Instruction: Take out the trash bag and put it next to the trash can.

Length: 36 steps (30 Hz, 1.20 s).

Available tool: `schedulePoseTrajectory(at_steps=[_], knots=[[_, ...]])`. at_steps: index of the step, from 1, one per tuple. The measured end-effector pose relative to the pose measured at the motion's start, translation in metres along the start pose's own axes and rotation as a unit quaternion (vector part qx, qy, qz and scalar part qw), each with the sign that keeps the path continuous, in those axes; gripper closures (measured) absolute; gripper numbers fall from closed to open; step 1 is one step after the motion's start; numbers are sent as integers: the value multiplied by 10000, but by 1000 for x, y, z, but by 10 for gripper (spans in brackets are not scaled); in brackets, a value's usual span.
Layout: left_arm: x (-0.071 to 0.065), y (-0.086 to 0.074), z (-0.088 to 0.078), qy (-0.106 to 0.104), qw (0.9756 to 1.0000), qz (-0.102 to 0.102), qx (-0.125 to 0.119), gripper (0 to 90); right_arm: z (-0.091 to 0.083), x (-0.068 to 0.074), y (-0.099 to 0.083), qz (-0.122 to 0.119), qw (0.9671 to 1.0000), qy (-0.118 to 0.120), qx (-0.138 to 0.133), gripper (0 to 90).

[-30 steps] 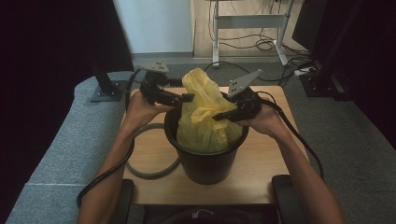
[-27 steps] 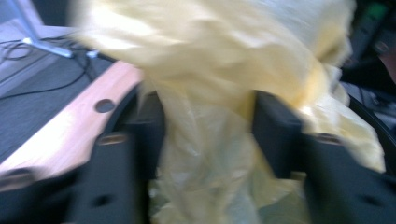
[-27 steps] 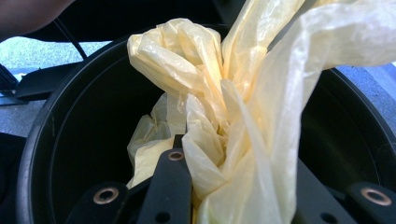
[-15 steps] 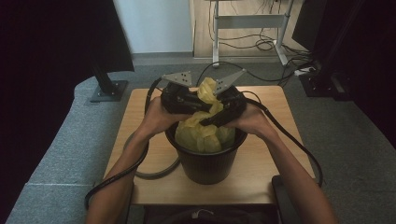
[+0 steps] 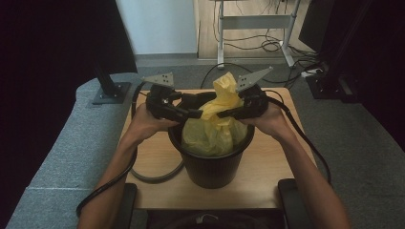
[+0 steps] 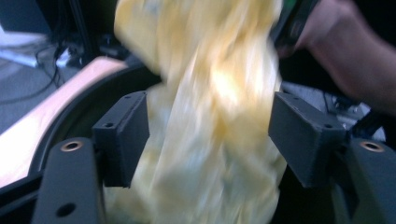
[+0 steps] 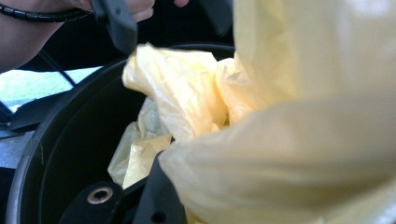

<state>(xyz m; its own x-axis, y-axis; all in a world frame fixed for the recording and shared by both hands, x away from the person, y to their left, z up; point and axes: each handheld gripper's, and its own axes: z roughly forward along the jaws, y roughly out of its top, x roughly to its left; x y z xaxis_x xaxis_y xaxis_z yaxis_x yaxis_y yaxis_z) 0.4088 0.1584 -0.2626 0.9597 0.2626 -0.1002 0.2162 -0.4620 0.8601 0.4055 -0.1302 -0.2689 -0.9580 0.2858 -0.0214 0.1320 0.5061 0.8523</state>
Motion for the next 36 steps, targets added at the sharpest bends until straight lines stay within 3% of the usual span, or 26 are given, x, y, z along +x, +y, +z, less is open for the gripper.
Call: schedulePoseTrajectory(at_steps=[3, 6, 7, 9, 11, 13, 17, 21, 23, 25, 26, 28, 30, 32, 34, 35, 36], knots=[[2, -6, 6, 111, 9990, 92, 425, 268, -8, -2, 1, 57, 9999, -32, -111, 760], [2, -8, 16, 122, 9962, 235, 831, 290, -14, -3, 3, 104, 9996, -16, -255, 760], [1, -8, 19, 141, 9952, 269, 935, 334, -15, -4, 3, 129, 9995, -1, -300, 760], [0, -7, 24, 314, 9918, 324, 1199, 505, -18, -4, 5, 152, 9993, 24, -338, 760], [-1, -4, 25, 462, 9902, 404, 1255, 688, -18, -4, 5, 153, 9994, 63, -296, 760], [-2, 0, 22, 514, 9920, 439, 1066, 799, -16, -4, 5, 163, 9997, 113, -161, 760], [-8, 15, 16, 479, 9955, 504, 637, 846, -3, -3, 6, 126, 9994, 253, 220, 760], [-14, 26, 21, 454, 9950, 636, 614, 846, 14, 2, 10, 0, 9980, 403, 478, 728], [-16, 29, 26, 358, 9950, 698, 626, 844, 20, 4, 13, -41, 9978, 376, 547, 569], [-18, 30, 29, 70, 9967, 662, 466, 838, 29, 5, 15, -32, 9977, 345, 576, 366], [-19, 31, 31, -105, 9969, 670, 403, 838, 32, 7, 16, -35, 9979, 275, 593, 316], [-23, 32, 34, -228, 9966, 703, 355, 831, 39, 9, 18, -91, 9975, 168, 686, 273], [-25, 33, 37, -285, 9967, 691, 307, 815, 44, 12, 20, -162, 9975, 223, 652, 338], [-24, 32, 35, -177, 9977, 628, 201, 759, 44, 14, 20, -283, 9972, 376, 576, 547], [-22, 30, 27, -69, 9985, 542, -19, 644, 42, 15, 19, -272, 9976, 311, 548, 672], [-21, 28, 20, 52, 9989, 437, -185, 518, 40, 14, 17, -257, 9978, 275, 548, 722], [-19, 26, 14, 33, 9990, 366, -253, 445, 37, 11, 15, -186, 9982, 258, 507, 740]])
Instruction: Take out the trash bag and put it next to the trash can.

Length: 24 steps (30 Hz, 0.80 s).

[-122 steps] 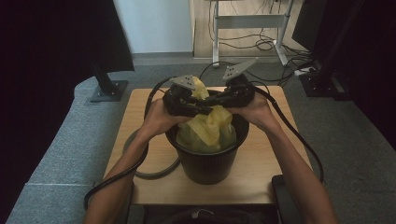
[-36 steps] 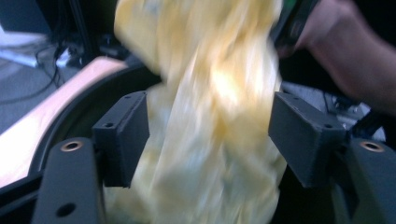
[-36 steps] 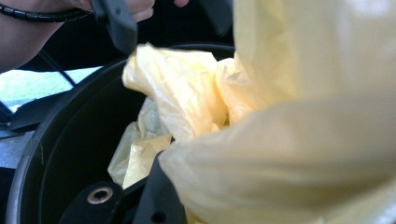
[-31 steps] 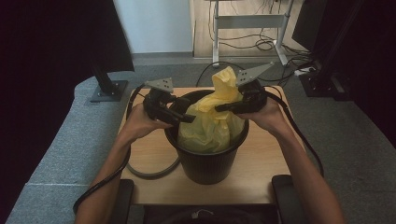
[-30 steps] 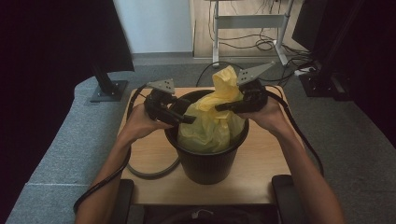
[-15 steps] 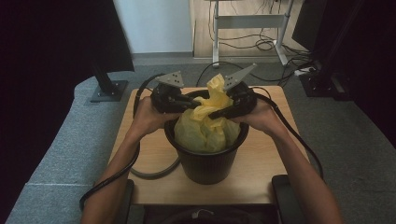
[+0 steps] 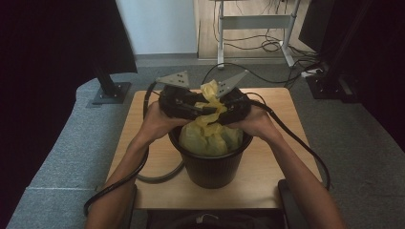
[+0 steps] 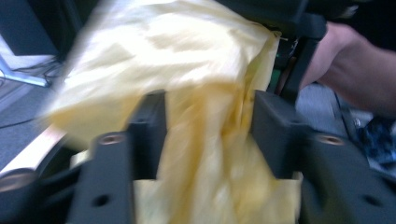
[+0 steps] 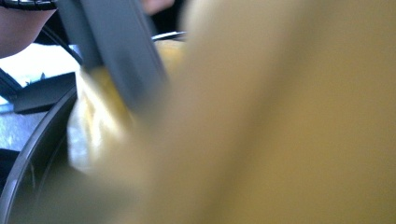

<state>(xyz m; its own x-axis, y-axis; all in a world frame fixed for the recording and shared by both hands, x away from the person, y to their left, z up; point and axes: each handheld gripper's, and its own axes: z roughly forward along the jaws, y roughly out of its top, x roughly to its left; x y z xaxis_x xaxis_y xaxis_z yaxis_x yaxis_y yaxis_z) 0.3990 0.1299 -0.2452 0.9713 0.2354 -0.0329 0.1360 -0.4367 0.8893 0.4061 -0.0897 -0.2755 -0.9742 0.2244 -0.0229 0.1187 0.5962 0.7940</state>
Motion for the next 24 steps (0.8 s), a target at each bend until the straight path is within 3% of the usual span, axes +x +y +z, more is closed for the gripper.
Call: schedulePoseTrajectory(at_steps=[3, 6, 9, 10, 12, 15, 17, 20, 22, 24], knots=[[4, -9, -17, -4, 9999, -133, -28, 334, -11, -4, -6, 128, 9998, -135, -80, 753], [4, -19, -22, -304, 9992, -264, 74, 284, -23, -8, -10, 275, 9988, -370, -168, 754], [-1, -25, -13, -247, 9981, -158, 544, 272, -31, -12, -12, 428, 9972, -550, -265, 753], [-2, -26, -8, -127, 9967, -74, 794, 270, -32, -13, -12, 456, 9969, -569, -301, 753], [-3, -27, 2, 159, 9913, 59, 1303, 302, -35, -13, -11, 501, 9963, -599, -368, 753], [2, -29, 8, 392, 9846, 0, 1705, 465, -40, -12, -11, 527, 9961, -484, -515, 753], [8, -30, 8, 555, 9806, -18, 1881, 627, -44, -11, -11, 546, 9961, -344, -607, 753], [15, -28, 8, 630, 9815, -12, 1810, 813, -47, -10, -11, 556, 9961, -69, -680, 753], [17, -23, 7, 614, 9869, -29, 1491, 877, -42, -9, -10, 501, 9971, 128, -556, 749], [16, -17, 6, 476, 9908, -33, 1268, 884, -35, -8, -10, 445, 9983, 105, -372, 706]])
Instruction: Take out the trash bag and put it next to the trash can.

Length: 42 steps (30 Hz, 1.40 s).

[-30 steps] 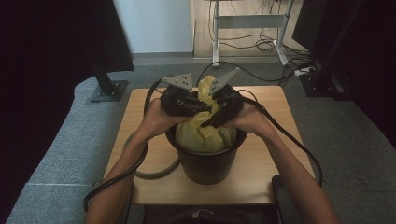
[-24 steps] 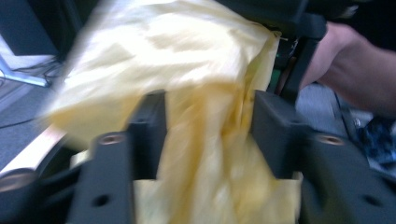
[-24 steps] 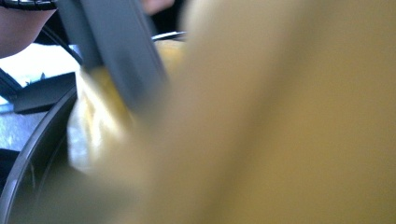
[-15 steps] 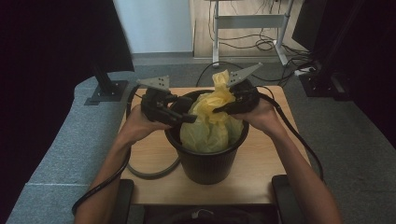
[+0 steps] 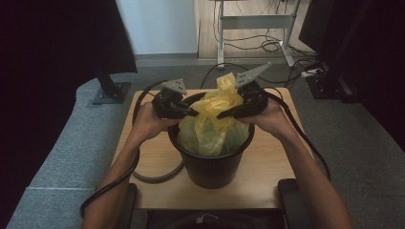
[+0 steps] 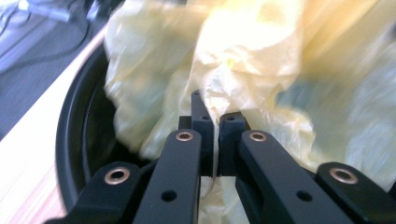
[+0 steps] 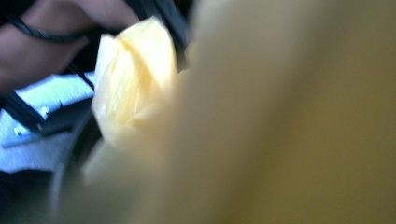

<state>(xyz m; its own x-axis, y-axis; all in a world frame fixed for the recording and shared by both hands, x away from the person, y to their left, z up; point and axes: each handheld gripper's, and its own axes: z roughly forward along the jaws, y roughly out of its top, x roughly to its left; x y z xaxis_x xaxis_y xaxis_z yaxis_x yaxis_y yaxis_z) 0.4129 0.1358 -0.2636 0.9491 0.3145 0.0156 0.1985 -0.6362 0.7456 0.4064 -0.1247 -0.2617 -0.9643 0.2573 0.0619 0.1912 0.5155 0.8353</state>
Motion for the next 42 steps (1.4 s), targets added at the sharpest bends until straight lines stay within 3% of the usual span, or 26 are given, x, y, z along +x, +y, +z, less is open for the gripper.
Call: schedulePoseTrajectory(at_steps=[1, 3, 4, 8, 10, 12, 14, 16, 17, 19, 21, 24, 26, 27, 30, 32, 33, 36, 38, 39, 42], knots=[[-2, 5, 0, -63, 9999, 63, -47, 884, 4, 0, 0, -26, 9999, -47, 97, 645], [-7, 13, 1, -129, 9998, 144, -101, 884, 14, 0, 2, -50, 9997, -155, 167, 395], [-10, 17, 2, -136, 9996, 211, -96, 883, 18, 1, 4, -43, 9997, -209, 147, 319], [-19, 28, 6, -394, 9980, 394, -285, 882, 31, 4, 10, -34, 9996, -218, 188, 217], [-21, 32, 8, -557, 9969, 380, -410, 881, 37, 5, 11, -9, 9998, -142, 172, 265], [-21, 33, 8, -597, 9965, 325, -481, 876, 39, 6, 11, -37, 9999, 38, 154, 453], [-19, 30, 3, -606, 9958, 224, -644, 806, 38, 7, 9, -123, 9998, 44, 135, 603], [-17, 26, -4, -637, 9941, 83, -875, 669, 34, 6, 6, -99, 9999, -2, 100, 708], [-15, 23, -9, -708, 9926, -33, -984, 579, 32, 5, 5, -75, 9999, -29, 86, 728], [-13, 16, -18, -586, 9927, -137, -1042, 468, 25, 3, 2, -14, 9999, -101, 68, 747], [-9, 7, -23, -553, 9935, -260, -957, 390, 18, 2, 0, 15, 9998, -177, 8, 747], [-4, -7, -21, -535, 9953, -407, -697, 351, 7, 2, 0, 18, 9996, -268, -96, 746], [-2, -15, -13, -517, 9970, -432, -390, 371, 1, 2, 1, 28, 9995, -241, -204, 745], [-2, -17, -9, -441, 9982, -349, -211, 408, 0, 2, 2, 45, 9994, -207, -257, 744], [-4, -18, -1, -200, 9997, -124, 45, 666, 1, 3, 2, 84, 9995, -50, -287, 732], [-5, -14, 1, -196, 9998, -14, -80, 815, 5, 4, 2, 95, 9997, 43, -210, 702], [-5, -11, 1, -214, 9997, -11, -146, 848, 8, 4, 2, 95, 9998, 125, -156, 664], [-8, -1, -2, -343, 9986, 9, -400, 866, 18, 5, 5, 128, 9997, 191, 45, 381], [-12, 8, -5, -436, 9976, 82, -527, 866, 27, 7, 8, 142, 9998, 87, 107, 193], [-14, 11, -5, -508, 9970, 111, -576, 866, 32, 9, 9, 134, 9998, -12, 143, 146], [-18, 18, -2, -771, 9938, 150, -790, 865, 41, 12, 12, 47, 9998, -16, 217, 145]])
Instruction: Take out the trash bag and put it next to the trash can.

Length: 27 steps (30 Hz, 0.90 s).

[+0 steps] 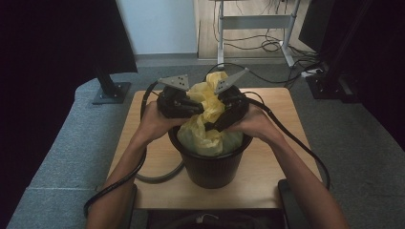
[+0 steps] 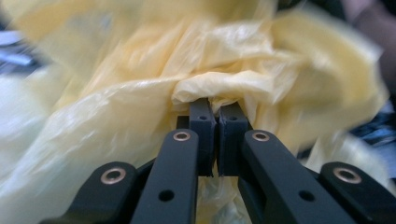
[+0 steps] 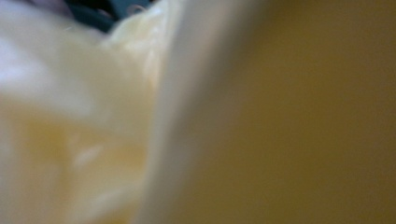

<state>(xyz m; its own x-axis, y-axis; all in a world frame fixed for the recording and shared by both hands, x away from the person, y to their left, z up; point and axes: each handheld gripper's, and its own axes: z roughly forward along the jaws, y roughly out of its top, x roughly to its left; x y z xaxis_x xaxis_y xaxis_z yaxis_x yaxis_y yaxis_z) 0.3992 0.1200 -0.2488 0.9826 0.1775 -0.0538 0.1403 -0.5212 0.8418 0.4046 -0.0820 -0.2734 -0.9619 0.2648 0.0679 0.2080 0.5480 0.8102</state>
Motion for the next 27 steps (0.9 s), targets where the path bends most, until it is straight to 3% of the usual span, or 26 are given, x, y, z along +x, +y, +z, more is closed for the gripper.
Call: schedulePoseTrajectory(at_steps=[2, 4, 5, 7, 8, 10, 11, 14, 17, 19, 20, 23, 25, 27], knots=[[-2, 3, 3, -109, 9999, 39, -113, 866, 5, 2, 1, -77, 9999, 6, 72, 232], [-3, 4, 3, -79, 9999, 77, -102, 856, 7, 4, 0, -276, 9994, 204, 84, 487], [-2, 4, 2, -56, 9999, 40, -143, 827, 6, 4, -1, -337, 9993, 172, 65, 594], [-2, 2, -5, 64, 9997, -38, -242, 699, 3, 3, -4, -383, 9991, 124, 94, 732], [-2, 0, -12, 194, 9994, -58, -283, 615, 1, 2, -6, -374, 9992, 107, 97, 756], [-1, -3, -21, 363, 9985, -147, -382, 448, -5, -1, -9, -301, 9995, -12, 134, 771], [0, -6, -28, 547, 9975, -188, -408, 419, -7, -1, -9, -304, 9994, -47, 137, 771], [5, -17, -39, 968, 9937, -338, -453, 362, -16, -2, -11, -287, 9995, -122, 96, 771], [13, -29, -37, 1101, 9919, -583, -254, 368, -24, -2, -11, -281, 9995, -90, -58, 770], [17, -35, -29, 976, 9928, -684, -148, 420, -26, -2, -9, -284, 9995, -3, -143, 769], [19, -37, -23, 806, 9942, -705, -84, 455, -26, -1, -8, -300, 9994, 78, -172, 766], [17, -35, -11, 402, 9974, -600, -49, 585, -19, 1, -5, -396, 9991, 103, -57, 748], [14, -31, -6, 281, 9982, -536, -27, 637, -15, 1, -5, -406, 9992, 61, 22, 674], [11, -28, -3, 209, 9988, -449, 1, 670, -10, 0, -5, -383, 9992, -14, 98, 519]])
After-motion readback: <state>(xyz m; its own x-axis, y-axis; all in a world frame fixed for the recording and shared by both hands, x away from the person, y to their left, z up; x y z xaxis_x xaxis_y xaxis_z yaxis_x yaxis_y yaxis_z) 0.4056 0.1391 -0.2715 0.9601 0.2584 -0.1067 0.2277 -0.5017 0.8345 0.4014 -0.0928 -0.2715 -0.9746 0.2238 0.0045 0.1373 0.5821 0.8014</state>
